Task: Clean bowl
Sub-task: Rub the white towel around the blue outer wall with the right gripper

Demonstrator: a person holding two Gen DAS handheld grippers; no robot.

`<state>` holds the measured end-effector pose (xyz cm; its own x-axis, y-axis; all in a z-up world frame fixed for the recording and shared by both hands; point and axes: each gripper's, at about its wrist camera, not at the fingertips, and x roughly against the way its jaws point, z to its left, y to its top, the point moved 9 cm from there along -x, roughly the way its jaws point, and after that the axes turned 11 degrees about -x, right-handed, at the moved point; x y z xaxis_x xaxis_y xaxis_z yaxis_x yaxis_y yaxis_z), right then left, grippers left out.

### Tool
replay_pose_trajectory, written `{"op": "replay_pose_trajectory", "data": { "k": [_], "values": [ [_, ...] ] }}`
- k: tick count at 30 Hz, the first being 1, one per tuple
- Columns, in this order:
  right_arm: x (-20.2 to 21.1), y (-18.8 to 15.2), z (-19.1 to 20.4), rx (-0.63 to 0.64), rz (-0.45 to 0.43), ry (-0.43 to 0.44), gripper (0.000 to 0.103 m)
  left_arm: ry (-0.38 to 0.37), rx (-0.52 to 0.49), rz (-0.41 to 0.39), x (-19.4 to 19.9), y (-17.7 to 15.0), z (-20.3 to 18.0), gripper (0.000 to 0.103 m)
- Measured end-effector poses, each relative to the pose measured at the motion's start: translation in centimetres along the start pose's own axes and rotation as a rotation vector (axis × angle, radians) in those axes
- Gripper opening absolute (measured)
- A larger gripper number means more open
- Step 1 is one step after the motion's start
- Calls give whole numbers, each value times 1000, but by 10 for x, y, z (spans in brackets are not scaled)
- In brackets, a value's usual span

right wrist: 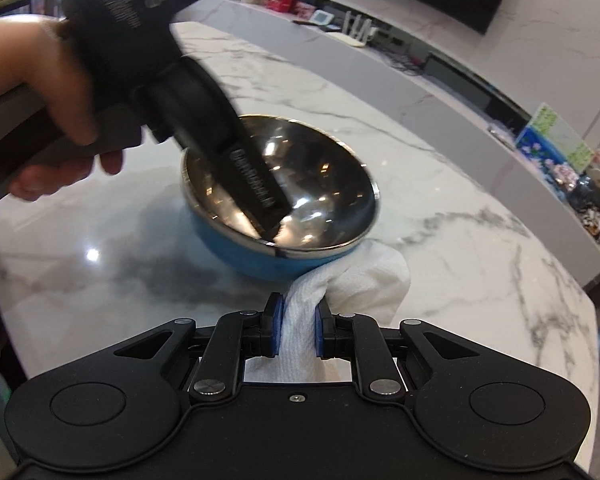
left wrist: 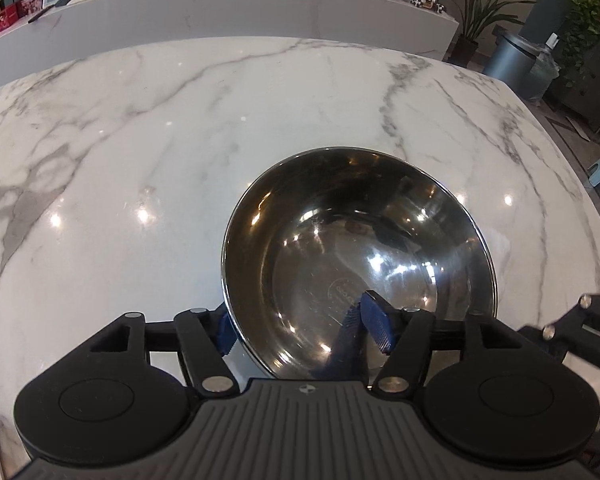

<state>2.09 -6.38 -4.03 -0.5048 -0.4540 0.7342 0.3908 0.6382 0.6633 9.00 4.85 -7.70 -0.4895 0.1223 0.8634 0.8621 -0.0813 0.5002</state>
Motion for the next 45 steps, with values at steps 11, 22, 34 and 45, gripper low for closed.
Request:
{"op": "replay_pose_trajectory", "data": {
  "k": [11, 22, 34, 45],
  "values": [
    [0, 0, -20, -27, -12, -92, 14, -13, -48, -34, 5, 6, 2, 28],
    [3, 2, -40, -30, -36, -164, 14, -40, -65, -47, 3, 9, -9, 25],
    [-1, -3, -23, -2, 7, -115, 14, -32, 48, 56, 5, -9, -4, 62],
    [-8, -9, -3, 11, 41, -40, 14, -3, 1, 41, 11, -6, -1, 36]
  ]
}}
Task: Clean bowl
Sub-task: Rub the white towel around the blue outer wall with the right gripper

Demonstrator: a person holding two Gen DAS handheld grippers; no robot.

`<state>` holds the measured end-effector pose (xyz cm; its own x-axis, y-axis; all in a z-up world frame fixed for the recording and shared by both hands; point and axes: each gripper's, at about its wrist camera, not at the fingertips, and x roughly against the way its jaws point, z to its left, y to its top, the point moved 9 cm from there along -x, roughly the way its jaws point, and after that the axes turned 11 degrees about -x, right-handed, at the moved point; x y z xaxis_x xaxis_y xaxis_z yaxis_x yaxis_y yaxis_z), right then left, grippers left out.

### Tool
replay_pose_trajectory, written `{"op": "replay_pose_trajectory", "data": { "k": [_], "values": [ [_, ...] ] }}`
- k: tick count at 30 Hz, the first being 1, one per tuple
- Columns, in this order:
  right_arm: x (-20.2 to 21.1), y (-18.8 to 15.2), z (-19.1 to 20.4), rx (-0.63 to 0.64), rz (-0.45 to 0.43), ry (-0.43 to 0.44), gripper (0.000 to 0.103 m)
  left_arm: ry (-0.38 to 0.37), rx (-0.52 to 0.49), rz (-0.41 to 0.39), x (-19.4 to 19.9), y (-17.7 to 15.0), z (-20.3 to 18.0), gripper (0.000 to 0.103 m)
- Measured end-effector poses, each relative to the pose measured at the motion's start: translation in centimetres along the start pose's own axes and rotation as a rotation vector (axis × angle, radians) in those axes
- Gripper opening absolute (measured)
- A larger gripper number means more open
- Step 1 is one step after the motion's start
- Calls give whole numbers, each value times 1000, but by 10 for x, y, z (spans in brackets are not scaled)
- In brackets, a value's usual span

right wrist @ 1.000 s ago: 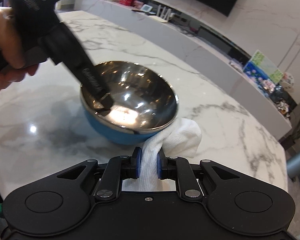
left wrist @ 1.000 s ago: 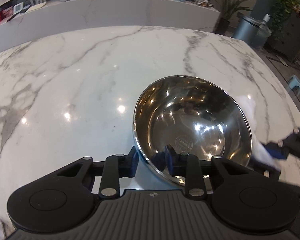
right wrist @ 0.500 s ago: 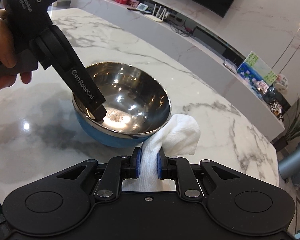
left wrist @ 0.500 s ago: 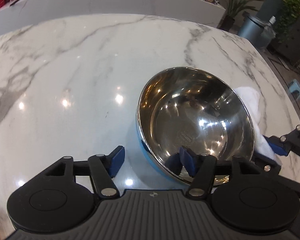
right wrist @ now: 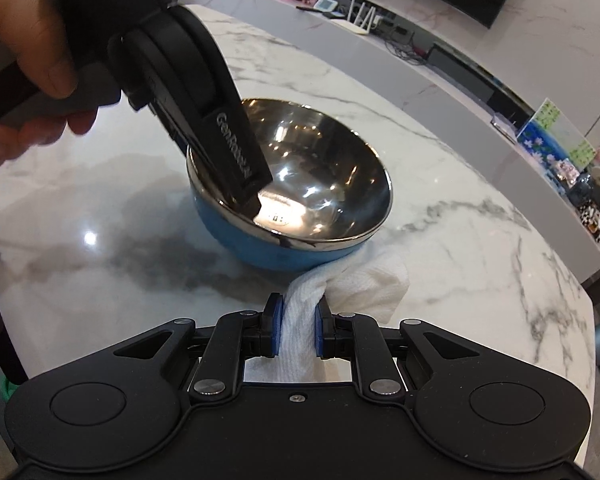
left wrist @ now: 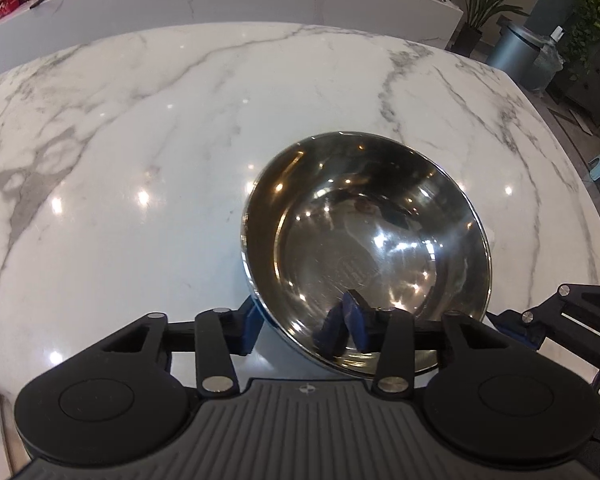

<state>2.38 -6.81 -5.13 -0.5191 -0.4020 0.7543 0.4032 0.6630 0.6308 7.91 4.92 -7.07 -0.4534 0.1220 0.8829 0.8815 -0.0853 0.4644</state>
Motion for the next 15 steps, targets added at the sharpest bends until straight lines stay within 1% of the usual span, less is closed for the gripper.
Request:
{"op": "replay_pose_trajectory", "data": {
  "k": [4, 8, 11, 15],
  "values": [
    [-3, 0, -5, -1, -10, -37, 14, 8, -25, -15, 0, 4, 2, 32],
    [1, 6, -18, -23, -49, -71, 14, 15, -41, -32, -1, 7, 3, 27],
    [6, 11, -28, -34, -86, -102, 14, 20, -52, -42, -2, 10, 4, 26],
    [10, 13, -32, -27, -111, -103, 14, 26, -71, -52, -2, 13, 2, 26]
  ]
}}
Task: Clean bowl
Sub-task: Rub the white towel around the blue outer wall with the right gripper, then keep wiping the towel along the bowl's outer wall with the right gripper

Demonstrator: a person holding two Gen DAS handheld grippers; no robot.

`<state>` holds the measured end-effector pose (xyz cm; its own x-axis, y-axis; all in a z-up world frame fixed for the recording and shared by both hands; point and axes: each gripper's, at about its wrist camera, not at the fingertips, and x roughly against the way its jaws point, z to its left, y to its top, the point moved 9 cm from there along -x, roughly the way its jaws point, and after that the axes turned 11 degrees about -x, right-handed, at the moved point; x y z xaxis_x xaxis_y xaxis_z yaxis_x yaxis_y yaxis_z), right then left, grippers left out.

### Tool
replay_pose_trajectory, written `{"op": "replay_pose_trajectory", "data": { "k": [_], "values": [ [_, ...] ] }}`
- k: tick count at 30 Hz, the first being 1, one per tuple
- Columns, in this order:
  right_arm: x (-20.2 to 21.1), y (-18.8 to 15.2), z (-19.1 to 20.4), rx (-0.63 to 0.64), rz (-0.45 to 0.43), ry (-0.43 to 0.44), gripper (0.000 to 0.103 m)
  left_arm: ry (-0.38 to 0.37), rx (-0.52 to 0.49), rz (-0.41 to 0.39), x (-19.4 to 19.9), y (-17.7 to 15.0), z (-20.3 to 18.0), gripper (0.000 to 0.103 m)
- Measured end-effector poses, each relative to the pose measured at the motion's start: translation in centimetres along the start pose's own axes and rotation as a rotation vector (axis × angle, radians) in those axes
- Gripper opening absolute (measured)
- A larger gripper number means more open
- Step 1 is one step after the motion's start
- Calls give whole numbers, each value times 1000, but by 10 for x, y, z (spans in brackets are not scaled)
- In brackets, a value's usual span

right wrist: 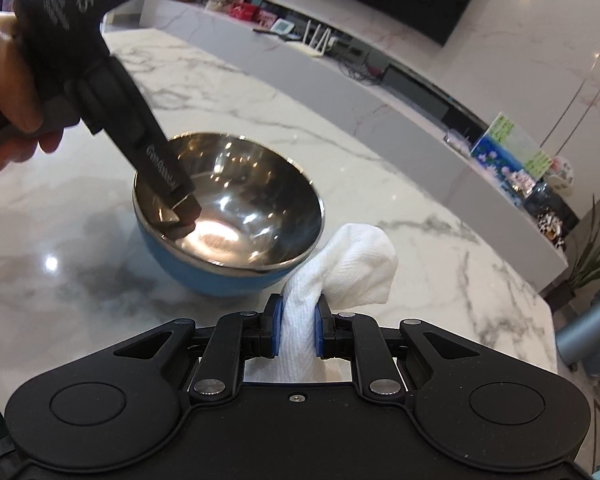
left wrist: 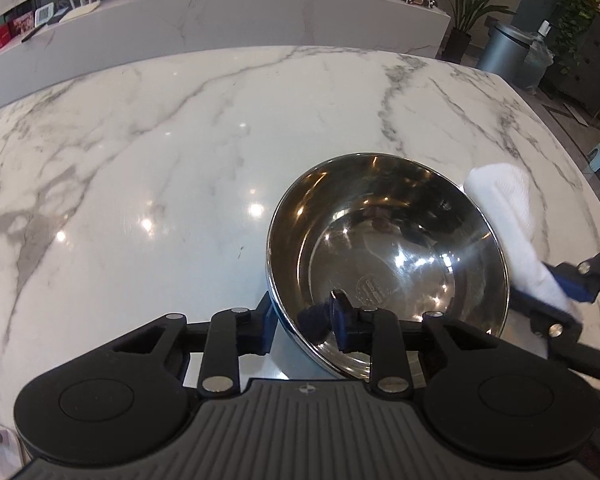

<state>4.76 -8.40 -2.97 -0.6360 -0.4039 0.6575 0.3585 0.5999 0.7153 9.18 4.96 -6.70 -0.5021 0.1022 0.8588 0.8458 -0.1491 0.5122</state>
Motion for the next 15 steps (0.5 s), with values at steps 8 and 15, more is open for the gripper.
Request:
{"op": "replay_pose_trajectory", "data": {
  "k": [8, 15],
  "values": [
    [-7, -9, 12, 53, 57, 25, 14, 0, -8, -14, -2, 3, -3, 26],
    [-15, -23, 21, 70, 137, 42, 14, -29, -26, -20, -3, 4, -10, 26]
  ]
}}
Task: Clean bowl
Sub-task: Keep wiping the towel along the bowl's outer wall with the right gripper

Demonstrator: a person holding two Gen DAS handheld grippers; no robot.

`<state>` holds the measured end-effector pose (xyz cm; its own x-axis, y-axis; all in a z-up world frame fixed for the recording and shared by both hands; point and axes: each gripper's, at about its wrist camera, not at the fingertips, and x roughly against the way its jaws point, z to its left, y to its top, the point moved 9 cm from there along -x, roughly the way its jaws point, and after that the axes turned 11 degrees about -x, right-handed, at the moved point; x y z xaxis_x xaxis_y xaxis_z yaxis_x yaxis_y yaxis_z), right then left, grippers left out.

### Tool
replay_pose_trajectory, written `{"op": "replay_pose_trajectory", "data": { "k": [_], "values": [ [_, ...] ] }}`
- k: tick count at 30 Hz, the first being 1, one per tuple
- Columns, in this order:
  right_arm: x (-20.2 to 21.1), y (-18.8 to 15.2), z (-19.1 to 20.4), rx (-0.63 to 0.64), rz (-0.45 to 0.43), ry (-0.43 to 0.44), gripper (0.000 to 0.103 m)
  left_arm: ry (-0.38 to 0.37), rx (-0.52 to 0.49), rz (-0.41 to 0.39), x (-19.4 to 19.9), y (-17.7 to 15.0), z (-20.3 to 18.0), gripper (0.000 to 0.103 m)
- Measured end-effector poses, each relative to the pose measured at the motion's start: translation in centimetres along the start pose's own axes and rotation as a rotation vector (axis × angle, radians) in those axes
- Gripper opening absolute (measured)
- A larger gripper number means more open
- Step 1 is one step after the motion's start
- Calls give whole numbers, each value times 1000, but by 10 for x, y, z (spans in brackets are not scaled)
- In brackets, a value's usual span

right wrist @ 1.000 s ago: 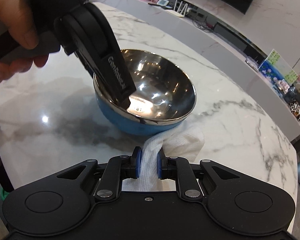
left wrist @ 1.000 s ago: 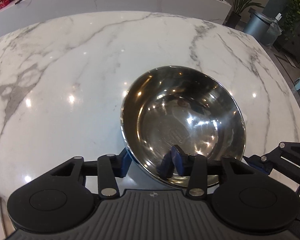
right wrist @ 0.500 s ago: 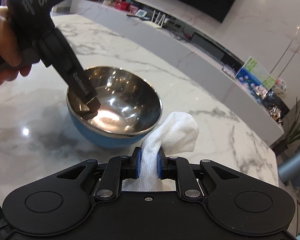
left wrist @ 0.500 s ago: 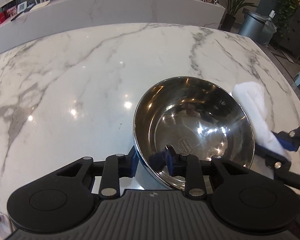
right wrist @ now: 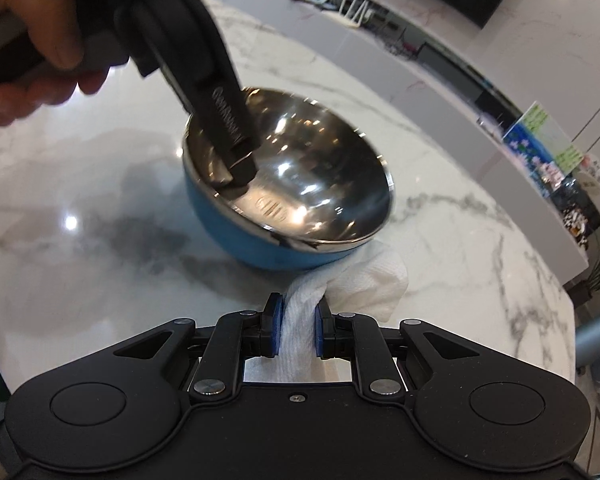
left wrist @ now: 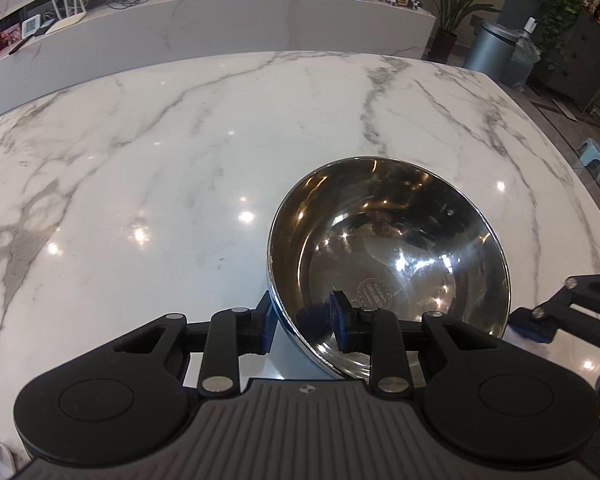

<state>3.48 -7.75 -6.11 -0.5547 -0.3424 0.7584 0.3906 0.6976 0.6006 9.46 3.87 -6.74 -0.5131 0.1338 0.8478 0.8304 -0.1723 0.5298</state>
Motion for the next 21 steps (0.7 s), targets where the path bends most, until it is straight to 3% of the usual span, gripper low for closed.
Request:
{"op": "replay_pose_trajectory", "data": {
  "k": [3, 6, 12, 17, 21],
  "values": [
    [-1, -2, -1, -8, 3, 3, 14, -24, 58, 16, -1, -3, 2, 29],
    [-3, -3, -1, -11, 8, 3, 14, -47, 129, 51, -2, -9, 5, 45],
    [-5, -5, 0, -8, 11, 2, 14, -63, 163, 78, 0, -17, 5, 47],
    [-2, -3, -2, -6, -4, -10, 14, -49, 123, 61, 4, -13, 3, 26],
    [1, 1, -7, -8, -29, -34, 14, -42, 80, 44, 3, -9, 2, 26]
  ]
}}
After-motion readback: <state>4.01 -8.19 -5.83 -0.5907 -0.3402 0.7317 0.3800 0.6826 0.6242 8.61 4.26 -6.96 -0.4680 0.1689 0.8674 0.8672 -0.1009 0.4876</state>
